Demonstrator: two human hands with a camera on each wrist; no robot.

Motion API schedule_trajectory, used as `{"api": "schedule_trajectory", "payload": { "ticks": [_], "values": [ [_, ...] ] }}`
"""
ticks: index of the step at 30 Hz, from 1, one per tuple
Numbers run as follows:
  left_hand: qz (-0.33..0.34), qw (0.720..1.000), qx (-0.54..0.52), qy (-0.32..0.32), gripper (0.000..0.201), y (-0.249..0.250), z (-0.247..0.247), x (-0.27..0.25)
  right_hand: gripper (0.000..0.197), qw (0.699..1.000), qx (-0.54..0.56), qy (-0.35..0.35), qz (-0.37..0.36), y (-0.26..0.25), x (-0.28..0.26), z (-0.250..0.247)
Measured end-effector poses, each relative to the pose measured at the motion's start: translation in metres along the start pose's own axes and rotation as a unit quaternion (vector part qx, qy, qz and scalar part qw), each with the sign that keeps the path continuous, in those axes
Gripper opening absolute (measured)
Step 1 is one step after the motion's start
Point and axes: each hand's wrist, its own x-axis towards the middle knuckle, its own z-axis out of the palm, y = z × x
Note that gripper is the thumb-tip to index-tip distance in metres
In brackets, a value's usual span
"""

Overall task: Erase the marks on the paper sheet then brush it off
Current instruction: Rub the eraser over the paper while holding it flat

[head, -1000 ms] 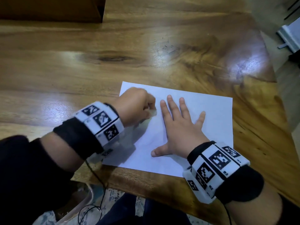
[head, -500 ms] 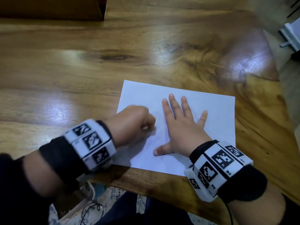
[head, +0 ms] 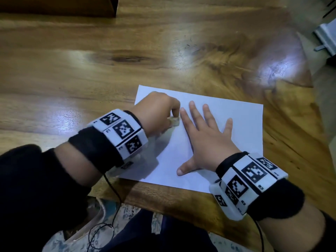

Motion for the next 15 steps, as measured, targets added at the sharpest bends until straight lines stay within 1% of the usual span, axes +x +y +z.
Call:
{"api": "schedule_trajectory", "payload": {
  "ticks": [2, 3, 6, 7, 8, 9, 12, 14, 15],
  "values": [
    [0.017, 1.000, 0.003, -0.003, 0.009, 0.001, 0.007, -0.008, 0.147, 1.000, 0.002, -0.001, 0.001, 0.000, 0.001, 0.000],
    [0.034, 0.999, -0.001, -0.019, 0.010, 0.001, 0.011, -0.019, 0.147, 1.000, 0.003, -0.003, 0.001, 0.001, 0.001, 0.000],
    [0.074, 0.990, -0.029, -0.114, 0.010, 0.000, 0.020, -0.053, 0.147, 1.000, 0.003, -0.007, 0.000, 0.001, 0.002, 0.000],
    [0.075, 0.987, -0.034, -0.139, 0.009, -0.001, 0.021, -0.056, 0.147, 1.000, 0.002, -0.008, 0.000, 0.001, 0.002, 0.000],
    [0.074, 0.986, -0.029, -0.146, 0.010, -0.001, 0.020, -0.054, 0.147, 1.000, 0.002, -0.008, 0.000, 0.000, 0.001, 0.000],
    [0.069, 0.988, -0.017, -0.135, 0.011, -0.002, 0.017, -0.045, 0.147, 1.000, 0.001, -0.008, 0.000, 0.000, 0.001, 0.000],
    [0.051, 0.998, 0.014, -0.044, 0.011, -0.003, 0.008, -0.017, 0.146, 1.000, -0.002, -0.006, 0.001, 0.000, 0.002, 0.000],
    [0.070, 0.997, 0.015, -0.023, 0.009, -0.005, 0.012, -0.018, 0.146, 1.000, 0.000, -0.007, 0.000, 0.000, 0.002, 0.000],
    [0.086, 0.996, 0.007, -0.032, 0.011, -0.006, 0.016, -0.026, 0.146, 1.000, 0.002, -0.008, 0.000, 0.000, 0.002, 0.000]
  ]
}}
